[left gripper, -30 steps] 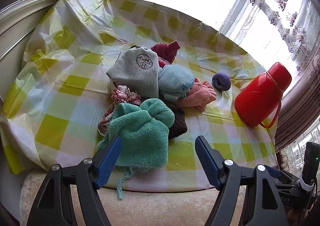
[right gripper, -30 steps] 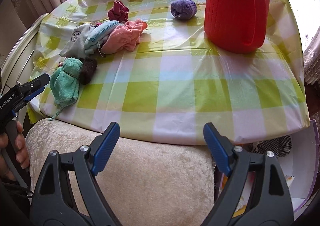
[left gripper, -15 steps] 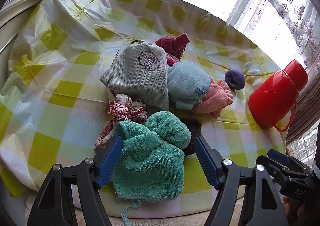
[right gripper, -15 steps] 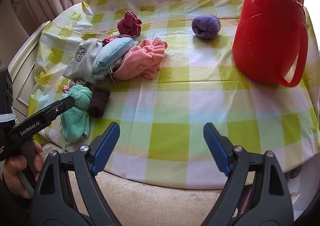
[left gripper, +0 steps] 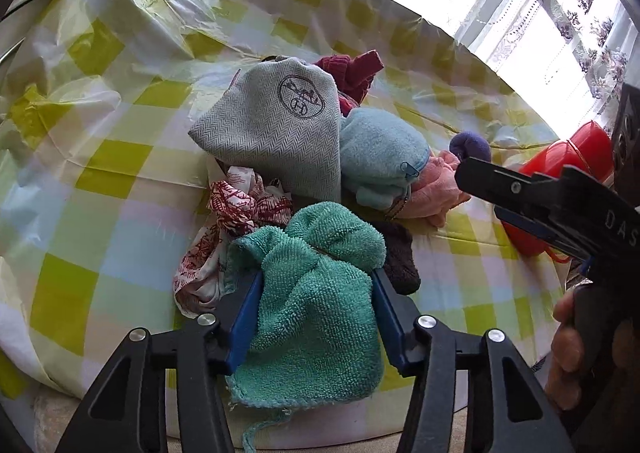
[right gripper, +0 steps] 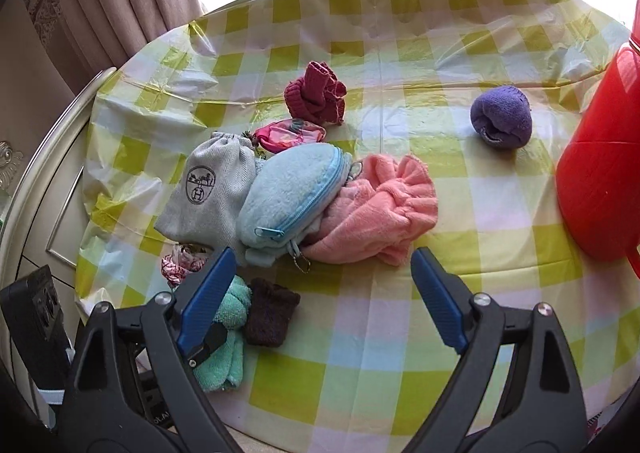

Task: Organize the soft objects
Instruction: 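Grasp the green terry towel with the left tool while the right tool approaches the pink towel, then close the right tool on the light blue zip pouch and lift it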

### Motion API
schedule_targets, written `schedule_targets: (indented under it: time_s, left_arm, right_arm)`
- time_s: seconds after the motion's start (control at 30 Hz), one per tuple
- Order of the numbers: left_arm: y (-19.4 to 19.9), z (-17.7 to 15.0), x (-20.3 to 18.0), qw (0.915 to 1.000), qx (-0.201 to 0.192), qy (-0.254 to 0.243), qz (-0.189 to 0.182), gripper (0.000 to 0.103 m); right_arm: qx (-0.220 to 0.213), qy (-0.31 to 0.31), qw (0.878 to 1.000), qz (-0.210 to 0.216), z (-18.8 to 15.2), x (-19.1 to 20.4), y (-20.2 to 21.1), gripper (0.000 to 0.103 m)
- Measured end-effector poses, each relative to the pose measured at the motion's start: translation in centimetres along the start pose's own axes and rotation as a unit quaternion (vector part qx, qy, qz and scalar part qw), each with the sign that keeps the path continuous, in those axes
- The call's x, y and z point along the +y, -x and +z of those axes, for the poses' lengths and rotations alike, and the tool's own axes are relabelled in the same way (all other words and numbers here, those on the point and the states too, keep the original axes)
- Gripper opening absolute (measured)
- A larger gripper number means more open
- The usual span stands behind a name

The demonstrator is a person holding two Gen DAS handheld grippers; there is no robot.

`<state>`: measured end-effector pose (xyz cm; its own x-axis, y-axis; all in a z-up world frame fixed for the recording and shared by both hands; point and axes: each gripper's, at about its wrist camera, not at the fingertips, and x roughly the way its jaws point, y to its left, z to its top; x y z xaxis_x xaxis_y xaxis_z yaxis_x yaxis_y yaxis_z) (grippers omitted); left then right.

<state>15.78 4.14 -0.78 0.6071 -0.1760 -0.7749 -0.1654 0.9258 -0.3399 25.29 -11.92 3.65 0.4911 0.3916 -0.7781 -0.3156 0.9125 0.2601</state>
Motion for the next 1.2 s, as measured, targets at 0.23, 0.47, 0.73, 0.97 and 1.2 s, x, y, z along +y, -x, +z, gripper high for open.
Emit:
schedule_targets:
  time_s: [0.23, 0.47, 0.73, 0.97, 1.2]
  left_arm:
    - [0.3, -0.2, 0.4, 0.9998, -0.009, 0.01, -0.013, 0.047]
    - [0.6, -0.4, 0.8, 0.9993, -0.021, 0.025, -0.02, 0.046]
    - [1.2, -0.6, 0.9, 0.9984, -0.038, 0.04, -0.016, 0.045]
    - [2.2, -1.0, 1.2, 0.9968, -0.06, 0.05, -0.014, 0.045]
    - [3.2, -1.1, 1.2, 0.9951, -0.08, 0.058, -0.006, 0.045]
  right_arm:
    - [0.005, 0.024, 1.0, -0.02, 2.5, 1.3, -3.5, 0.091]
    - [0.035, 0.076, 0.996, -0.041, 3.3, 3.0, -6.9, 0.092]
    - [0.017, 0.122, 0.991, -0.057, 2.2, 3.9, -7.6, 0.065]
    - [-0.02, 0.113, 0.993, -0.039, 1.5, 3.6, -5.1, 0.058]
    - [-0.044, 0.096, 0.994, -0.027, 0.5, 2.5, -2.0, 0.058]
